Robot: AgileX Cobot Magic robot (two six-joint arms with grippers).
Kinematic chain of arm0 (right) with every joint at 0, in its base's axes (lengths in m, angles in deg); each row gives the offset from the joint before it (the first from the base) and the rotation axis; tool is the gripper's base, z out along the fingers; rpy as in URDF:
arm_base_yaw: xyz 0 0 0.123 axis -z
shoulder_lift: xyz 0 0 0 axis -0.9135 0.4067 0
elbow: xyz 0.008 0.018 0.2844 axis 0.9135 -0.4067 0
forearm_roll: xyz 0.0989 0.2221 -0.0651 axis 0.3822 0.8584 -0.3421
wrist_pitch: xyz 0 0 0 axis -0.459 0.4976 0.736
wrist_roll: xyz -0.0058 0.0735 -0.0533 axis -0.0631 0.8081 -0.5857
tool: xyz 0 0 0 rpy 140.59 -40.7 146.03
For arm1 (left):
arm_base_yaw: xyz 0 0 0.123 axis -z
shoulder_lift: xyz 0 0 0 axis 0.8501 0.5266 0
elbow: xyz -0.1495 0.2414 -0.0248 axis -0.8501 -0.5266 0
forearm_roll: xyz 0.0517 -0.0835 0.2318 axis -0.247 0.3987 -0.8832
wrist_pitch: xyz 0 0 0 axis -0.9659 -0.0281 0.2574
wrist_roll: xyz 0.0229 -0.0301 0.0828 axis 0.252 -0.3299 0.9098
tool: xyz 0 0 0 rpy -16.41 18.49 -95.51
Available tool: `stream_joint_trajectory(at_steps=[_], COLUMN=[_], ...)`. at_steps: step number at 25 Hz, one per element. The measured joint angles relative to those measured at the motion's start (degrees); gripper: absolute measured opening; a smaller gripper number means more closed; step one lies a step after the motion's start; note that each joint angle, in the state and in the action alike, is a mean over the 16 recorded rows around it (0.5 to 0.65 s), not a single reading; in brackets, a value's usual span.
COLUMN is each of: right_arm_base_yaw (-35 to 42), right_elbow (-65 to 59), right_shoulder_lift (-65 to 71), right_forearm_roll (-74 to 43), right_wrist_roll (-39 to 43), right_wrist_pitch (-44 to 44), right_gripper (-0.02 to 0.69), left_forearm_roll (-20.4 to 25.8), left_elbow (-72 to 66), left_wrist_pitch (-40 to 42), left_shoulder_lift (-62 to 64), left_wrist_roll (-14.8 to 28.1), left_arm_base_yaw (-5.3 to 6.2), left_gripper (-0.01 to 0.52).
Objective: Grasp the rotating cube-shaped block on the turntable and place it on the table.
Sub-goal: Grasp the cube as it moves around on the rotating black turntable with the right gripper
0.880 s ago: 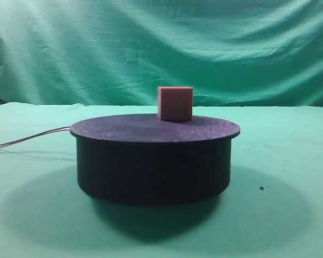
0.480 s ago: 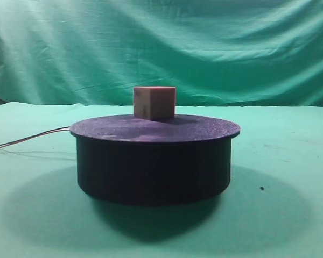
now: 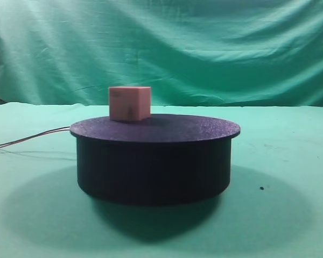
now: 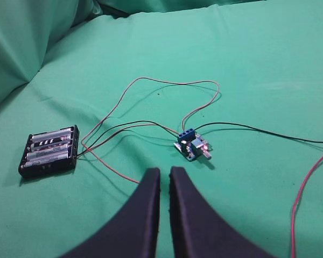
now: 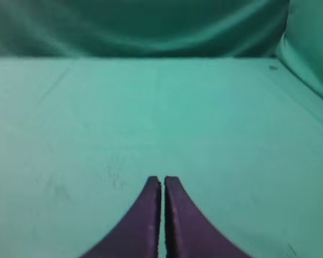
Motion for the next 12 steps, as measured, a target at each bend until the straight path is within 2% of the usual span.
stream_joint_trajectory(at_steps=[6,12], right_arm_base_yaw=[0.0,-0.2], right_elbow=[7.9,16.7], right_shoulder_lift=[6.9,17.9], right_forearm_roll=[1.1,2.3], right_wrist_roll=[2.0,2.0], right_wrist_pitch=[3.3,16.2], right_gripper=[0.0,0.0], left_forearm_roll=[0.0,0.0], left_elbow=[0.0,0.0], left_wrist_pitch=[0.0,0.0], left_shoulder_lift=[0.0,0.0], left_wrist_roll=[0.0,0.0], left_arm_base_yaw=[0.0,0.0], left_gripper=[0.0,0.0])
